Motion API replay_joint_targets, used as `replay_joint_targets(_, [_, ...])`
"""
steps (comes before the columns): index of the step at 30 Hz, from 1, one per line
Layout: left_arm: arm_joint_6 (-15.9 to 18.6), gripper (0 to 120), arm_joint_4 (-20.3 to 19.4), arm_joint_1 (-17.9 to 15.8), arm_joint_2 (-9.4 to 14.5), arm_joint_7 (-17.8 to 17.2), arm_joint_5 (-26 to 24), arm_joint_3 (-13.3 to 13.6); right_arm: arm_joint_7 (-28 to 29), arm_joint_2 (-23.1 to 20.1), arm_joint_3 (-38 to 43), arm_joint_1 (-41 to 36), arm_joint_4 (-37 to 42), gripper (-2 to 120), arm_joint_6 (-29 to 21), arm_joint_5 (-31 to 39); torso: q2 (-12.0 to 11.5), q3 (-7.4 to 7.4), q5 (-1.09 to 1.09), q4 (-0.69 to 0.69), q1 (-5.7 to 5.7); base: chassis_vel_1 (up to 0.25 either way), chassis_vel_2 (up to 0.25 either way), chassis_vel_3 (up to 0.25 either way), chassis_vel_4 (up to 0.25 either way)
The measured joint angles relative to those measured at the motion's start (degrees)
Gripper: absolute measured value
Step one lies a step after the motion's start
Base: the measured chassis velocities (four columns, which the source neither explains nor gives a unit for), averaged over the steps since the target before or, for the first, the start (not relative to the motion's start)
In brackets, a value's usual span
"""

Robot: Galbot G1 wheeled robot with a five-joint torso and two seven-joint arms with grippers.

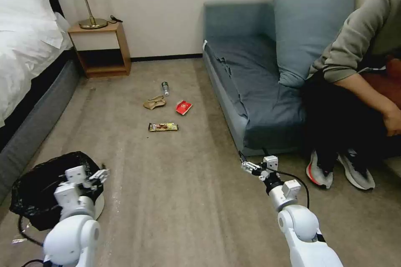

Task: Pick up the trash bin, then pick up the garbage on the floor and place it into the trash bin.

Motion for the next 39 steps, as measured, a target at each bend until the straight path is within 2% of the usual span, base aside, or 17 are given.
replay_joint_targets(2, [0.14, 100, 0.22, -1.48, -1.15, -6.94, -2.7, -1.4, 0.24, 0.21, -0.36, -0.45, 0.22, 100, 0.27, 0.04, 0.0, 0.0, -0.02, -0.01, 0.0, 0.0, 0.0, 0.0, 0.0])
replay_joint_targets(3, [0.14, 100, 0.22, -1.48, -1.15, -6.94, -2.7, -1.4, 0.24, 0.21, -0.36, -0.45, 0.22, 100, 0.27, 0.04, 0.0, 0.0, -0.02, -0.01, 0.0, 0.0, 0.0, 0.0, 0.0])
replay_joint_targets(4, [0.1, 100, 0.98, -1.94, -1.18, -9.38, -4.48, -2.24, 0.28, 0.3, -0.44, -0.57, 0.24, 100, 0.46, 0.01, 0.0, 0.0, -0.02, -0.01, 0.0, 0.0, 0.0, 0.0, 0.0])
replay_joint_targets(6, [-0.38, 100, 2.76, -2.1, -0.74, -11.7, -7.21, -4.15, 0.44, 0.32, -0.45, -0.64, 0.51, 100, 0.63, -0.07, 0.0, 0.0, -0.03, -0.01, 0.0, 0.0, 0.0, 0.0, 0.0])
replay_joint_targets(7, [-0.38, 100, 2.76, -2.1, -0.74, -11.7, -7.21, -4.15, 0.44, 0.32, -0.45, -0.64, 0.51, 100, 0.63, -0.07, 0.0, 0.0, -0.03, -0.01, 0.0, 0.0, 0.0, 0.0, 0.0])
replay_joint_targets(9, [-0.64, 100, 4.64, -2.18, -0.17, -12.77, -10.28, -6.66, 0.56, 0.28, -0.29, -0.8, 1.26, 100, 0.64, -0.05, 0.0, 0.0, -0.03, 0.0, 0.0, 0.0, 0.0, 0.0, 0.0])
replay_joint_targets(13, [-0.66, 100, 5.2, -2.24, -0.02, -12.94, -10.95, -7.19, 0.6, 0.27, -0.23, -0.85, 1.48, 100, 0.64, -0.02, 0.0, 0.0, -0.03, 0.0, 0.0, 0.0, 0.0, 0.0, 0.0])
replay_joint_targets(15, [-0.23, 100, 7.88, -3.16, 0.66, -13.2, -13.12, -8.99, 0.9, 0.26, -0.07, -1.19, 1.95, 100, 0.64, 0.01, 0.0, 0.0, -0.03, 0.0, 0.0, 0.0, 0.0, 0.0, 0.0])
replay_joint_targets(23, [1.24, 100, 12.04, -4.93, 2.25, -13.87, -14.34, -10.09, 1.33, 0.32, 0.65, -2.04, 2.3, 100, 0.84, 0.07, 0.0, 0.0, -0.02, -0.01, 0.0, 0.0, 0.0, 0.0, 0.0])
replay_joint_targets(31, [1.23, 100, 13.53, -5.57, 2.86, -16.13, -15.17, -12.26, 1.55, 0.84, 0.9, -1.91, 1.8, 100, 1.05, 0.18, 0.0, 0.0, -0.02, 0.0, 0.0, 0.0, 0.0, 0.0, 0.0])
replay_joint_targets(33, [1.02, 100, 15.33, -6.26, 3.3, -16.37, -15.69, -13.35, 1.68, 1.11, 0.52, -1.79, 1.49, 100, 1.14, 0.17, 0.0, 0.0, -0.02, -0.01, 0.0, 0.0, 0.0, 0.0, 0.0])
replay_joint_targets(38, [0.62, 100, 17.53, -7.11, 3.67, -16.31, -15.93, -14.01, 1.77, 1.16, 0.32, -1.55, 1.3, 100, 1.15, 0.14, 0.0, 0.0, -0.02, 0.0, 0.0, 0.0, 0.0, 0.0, 0.0])
replay_joint_targets(39, [0.4, 100, 19.05, -7.98, 3.83, -16.1, -15.94, -14.2, 1.85, 1.1, 0.29, -1.44, 1.28, 100, 1.15, 0.14, 0.0, 0.0, -0.02, 0.0, 0.0, 0.0, 0.0, 0.0, 0.0])
